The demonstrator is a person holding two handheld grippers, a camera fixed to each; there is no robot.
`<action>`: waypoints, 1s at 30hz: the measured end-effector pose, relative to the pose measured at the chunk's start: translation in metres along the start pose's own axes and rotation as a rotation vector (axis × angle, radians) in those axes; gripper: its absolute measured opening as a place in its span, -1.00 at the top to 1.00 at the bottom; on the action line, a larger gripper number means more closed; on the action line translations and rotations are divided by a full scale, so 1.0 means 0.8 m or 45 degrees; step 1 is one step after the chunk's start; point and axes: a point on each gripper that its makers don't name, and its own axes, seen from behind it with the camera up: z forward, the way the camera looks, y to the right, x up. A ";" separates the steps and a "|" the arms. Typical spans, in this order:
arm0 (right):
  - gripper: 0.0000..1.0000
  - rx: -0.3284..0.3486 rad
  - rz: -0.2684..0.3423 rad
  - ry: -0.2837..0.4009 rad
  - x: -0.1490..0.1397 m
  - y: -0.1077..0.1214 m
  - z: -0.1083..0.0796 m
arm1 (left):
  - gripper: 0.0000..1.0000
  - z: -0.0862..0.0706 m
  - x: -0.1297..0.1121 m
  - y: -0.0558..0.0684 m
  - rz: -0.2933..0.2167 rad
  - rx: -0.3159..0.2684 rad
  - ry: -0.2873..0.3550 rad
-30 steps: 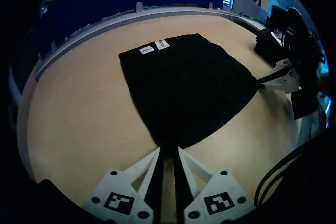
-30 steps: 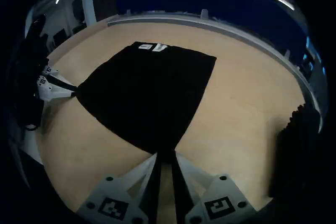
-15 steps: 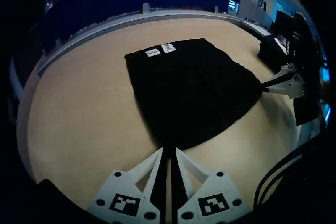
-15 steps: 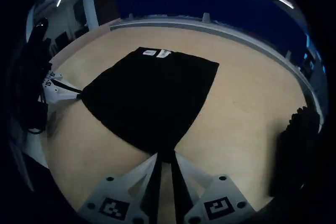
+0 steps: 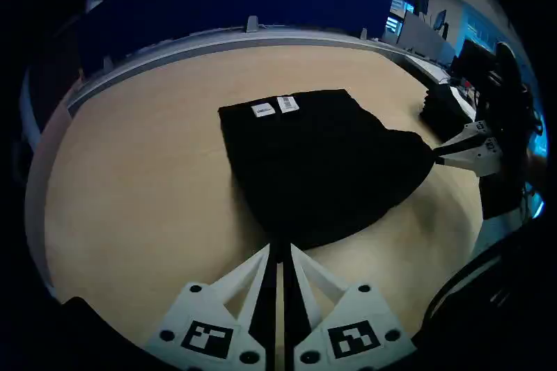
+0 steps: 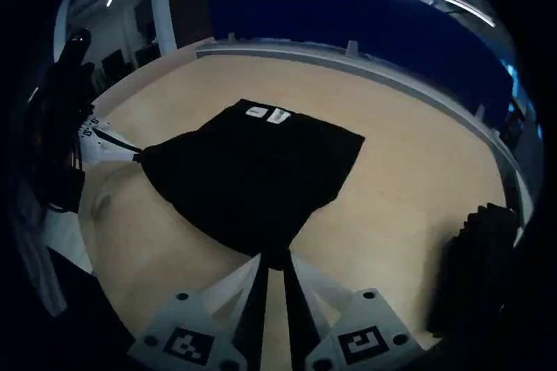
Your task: Fold towel
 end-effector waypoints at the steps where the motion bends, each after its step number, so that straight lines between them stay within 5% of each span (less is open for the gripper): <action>1: 0.71 0.002 0.000 0.000 0.001 -0.001 -0.004 | 0.89 -0.004 0.000 0.002 -0.004 -0.005 -0.001; 18: 0.71 0.040 -0.015 -0.026 -0.010 -0.028 -0.062 | 0.89 -0.056 -0.015 0.035 -0.002 -0.077 -0.035; 30: 0.70 0.034 0.010 -0.005 0.016 -0.013 -0.066 | 0.89 -0.058 0.009 0.027 -0.089 -0.073 -0.006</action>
